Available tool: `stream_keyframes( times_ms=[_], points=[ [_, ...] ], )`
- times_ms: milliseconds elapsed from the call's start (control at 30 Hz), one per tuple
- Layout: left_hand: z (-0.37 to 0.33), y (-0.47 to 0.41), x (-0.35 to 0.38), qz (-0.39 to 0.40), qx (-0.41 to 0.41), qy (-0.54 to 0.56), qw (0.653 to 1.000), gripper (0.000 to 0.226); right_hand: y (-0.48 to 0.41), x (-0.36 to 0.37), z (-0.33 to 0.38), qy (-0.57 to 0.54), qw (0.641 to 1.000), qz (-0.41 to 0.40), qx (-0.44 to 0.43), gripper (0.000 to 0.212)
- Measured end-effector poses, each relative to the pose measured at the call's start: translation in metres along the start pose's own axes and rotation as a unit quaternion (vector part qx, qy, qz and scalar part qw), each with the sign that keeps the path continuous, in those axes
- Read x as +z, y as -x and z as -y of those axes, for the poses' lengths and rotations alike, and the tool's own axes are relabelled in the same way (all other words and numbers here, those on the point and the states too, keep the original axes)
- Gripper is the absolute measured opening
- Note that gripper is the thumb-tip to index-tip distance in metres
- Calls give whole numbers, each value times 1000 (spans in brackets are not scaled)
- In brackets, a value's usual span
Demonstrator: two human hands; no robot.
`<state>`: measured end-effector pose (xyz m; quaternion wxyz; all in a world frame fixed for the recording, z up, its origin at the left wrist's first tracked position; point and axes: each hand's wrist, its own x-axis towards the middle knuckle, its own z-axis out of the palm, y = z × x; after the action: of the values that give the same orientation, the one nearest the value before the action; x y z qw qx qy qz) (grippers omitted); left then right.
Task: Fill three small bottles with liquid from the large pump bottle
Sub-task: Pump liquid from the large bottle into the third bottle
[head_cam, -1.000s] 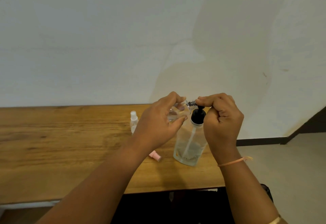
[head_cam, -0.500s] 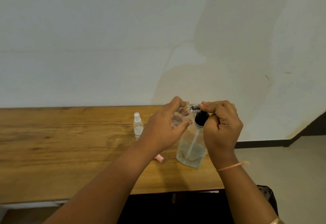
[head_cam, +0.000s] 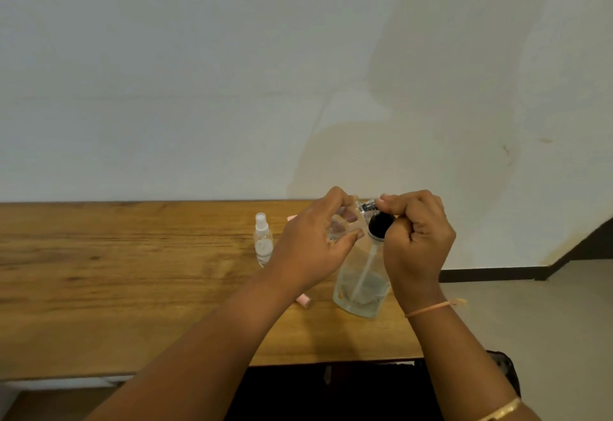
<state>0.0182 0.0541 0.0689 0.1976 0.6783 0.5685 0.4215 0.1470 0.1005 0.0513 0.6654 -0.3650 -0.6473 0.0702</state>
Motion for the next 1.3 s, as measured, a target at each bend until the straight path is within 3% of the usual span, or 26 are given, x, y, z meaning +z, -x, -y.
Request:
stream_keyframes(
  times_ms=[400, 600, 1033, 1300],
  points=[
    [-1, -2, -3, -34, 18, 29, 999, 37, -6, -5, 6, -34, 999, 6, 12, 36],
    [5, -1, 4, -9, -14, 36, 999, 32, 1, 1, -2, -12, 1000, -3, 2, 32],
    [5, 0, 2, -40, 27, 11, 999, 34, -10, -5, 11, -37, 999, 5, 20, 33],
    [4, 3, 5, -1, 0, 24, 1000, 28, 0, 2, 3, -29, 999, -1, 16, 31]
  ],
)
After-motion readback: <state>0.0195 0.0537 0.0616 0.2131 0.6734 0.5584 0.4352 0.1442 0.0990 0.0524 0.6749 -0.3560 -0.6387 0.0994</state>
